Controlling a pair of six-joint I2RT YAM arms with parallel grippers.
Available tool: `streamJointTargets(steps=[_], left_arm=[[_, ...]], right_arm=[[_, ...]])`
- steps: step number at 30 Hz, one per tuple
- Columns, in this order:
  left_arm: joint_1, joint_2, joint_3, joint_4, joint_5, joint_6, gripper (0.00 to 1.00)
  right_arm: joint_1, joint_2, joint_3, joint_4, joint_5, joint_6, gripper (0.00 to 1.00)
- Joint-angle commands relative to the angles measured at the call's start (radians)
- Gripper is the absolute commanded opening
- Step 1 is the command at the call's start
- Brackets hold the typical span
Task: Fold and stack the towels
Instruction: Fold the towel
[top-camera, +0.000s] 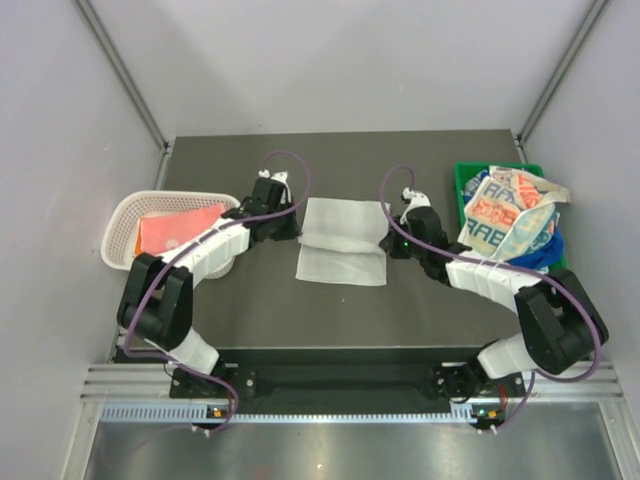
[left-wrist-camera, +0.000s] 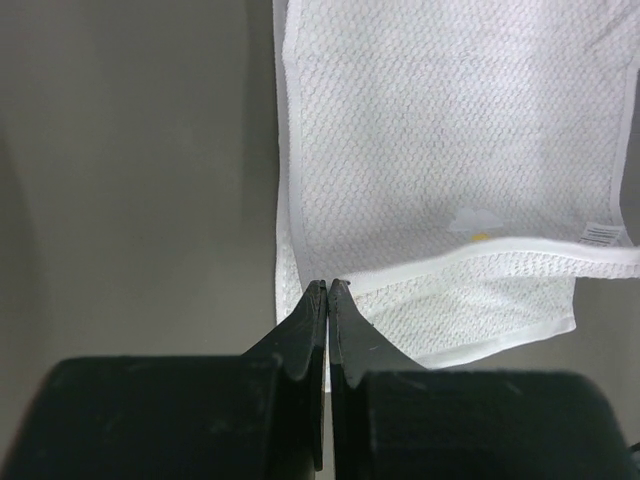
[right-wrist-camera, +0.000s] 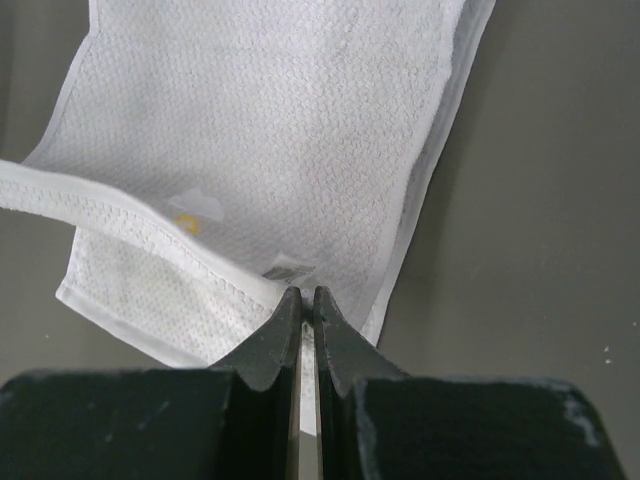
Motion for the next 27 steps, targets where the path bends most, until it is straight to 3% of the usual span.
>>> streamJointTargets(steps=[1, 27], left_arm=[[-0.012, -0.063, -0.015, -0.013, -0.023, 0.011, 0.0], [-0.048, -0.085, -0.072, -0.056, -0.057, 0.012, 0.0]], right_arm=[[0.019, -0.059, -0.015, 0.017, 0.028, 0.016, 0.0], [0.09, -0.096, -0.122, 0.031, 0.054, 0.045, 0.0]])
